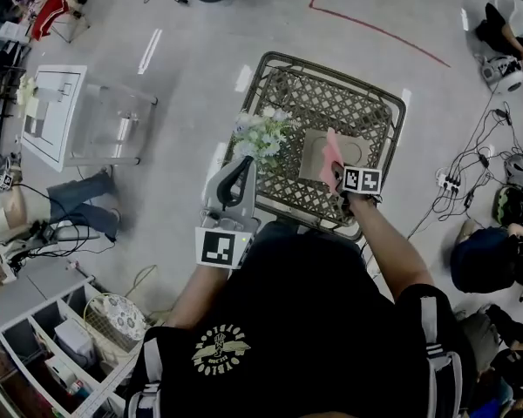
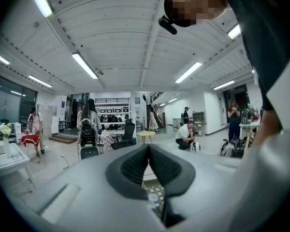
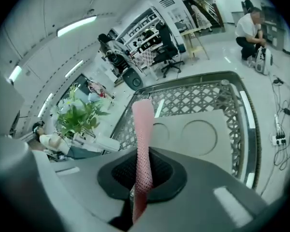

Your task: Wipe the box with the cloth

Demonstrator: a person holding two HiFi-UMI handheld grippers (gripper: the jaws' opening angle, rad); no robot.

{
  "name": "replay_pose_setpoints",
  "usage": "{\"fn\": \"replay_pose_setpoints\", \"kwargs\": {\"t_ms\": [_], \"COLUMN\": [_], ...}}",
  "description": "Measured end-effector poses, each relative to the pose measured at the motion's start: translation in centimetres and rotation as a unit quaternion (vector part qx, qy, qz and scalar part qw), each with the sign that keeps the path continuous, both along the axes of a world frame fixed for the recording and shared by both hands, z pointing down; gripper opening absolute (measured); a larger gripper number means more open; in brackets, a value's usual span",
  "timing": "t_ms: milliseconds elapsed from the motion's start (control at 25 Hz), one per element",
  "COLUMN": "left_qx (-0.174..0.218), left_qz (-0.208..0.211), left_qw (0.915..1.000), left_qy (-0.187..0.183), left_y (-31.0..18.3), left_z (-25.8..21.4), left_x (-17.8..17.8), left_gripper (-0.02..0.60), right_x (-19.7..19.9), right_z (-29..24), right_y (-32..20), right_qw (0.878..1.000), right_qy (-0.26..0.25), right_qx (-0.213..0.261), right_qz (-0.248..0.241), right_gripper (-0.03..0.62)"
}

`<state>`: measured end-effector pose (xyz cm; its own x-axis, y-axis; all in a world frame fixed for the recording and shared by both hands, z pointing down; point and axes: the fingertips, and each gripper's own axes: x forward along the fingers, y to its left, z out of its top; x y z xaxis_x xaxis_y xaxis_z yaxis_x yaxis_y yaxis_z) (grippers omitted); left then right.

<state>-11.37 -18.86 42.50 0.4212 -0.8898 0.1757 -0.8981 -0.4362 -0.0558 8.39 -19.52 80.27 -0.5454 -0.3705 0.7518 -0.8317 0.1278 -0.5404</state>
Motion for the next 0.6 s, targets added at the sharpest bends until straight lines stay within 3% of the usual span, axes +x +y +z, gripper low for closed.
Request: {"fn": "replay_pose_setpoints", "kwargs": {"t_ms": [320,600], "left_qx": [0.01,0.005], "left_qz": [-0.05,-0.086], "left_qw": [0.9986,0.9962], "left_qy": [-0.008,-0.016], "left_y": [3.0,5.1], "left_z": [0.4,0.2], "left_x": [-2.6,-4.5], "left_gripper": [0.0,0.0], "right_x": [-7.8,-7.4], "right_z": [3.2,6.1], "right_y": [1.0,0.6], "right_qw": [0.996,0.993], "right_qy": [-0.014,0.042], "right_qx": [-0.039,-0.053], "right_qz": [-0.073,-0.095], "right_gripper": [0.017,0.017]}}
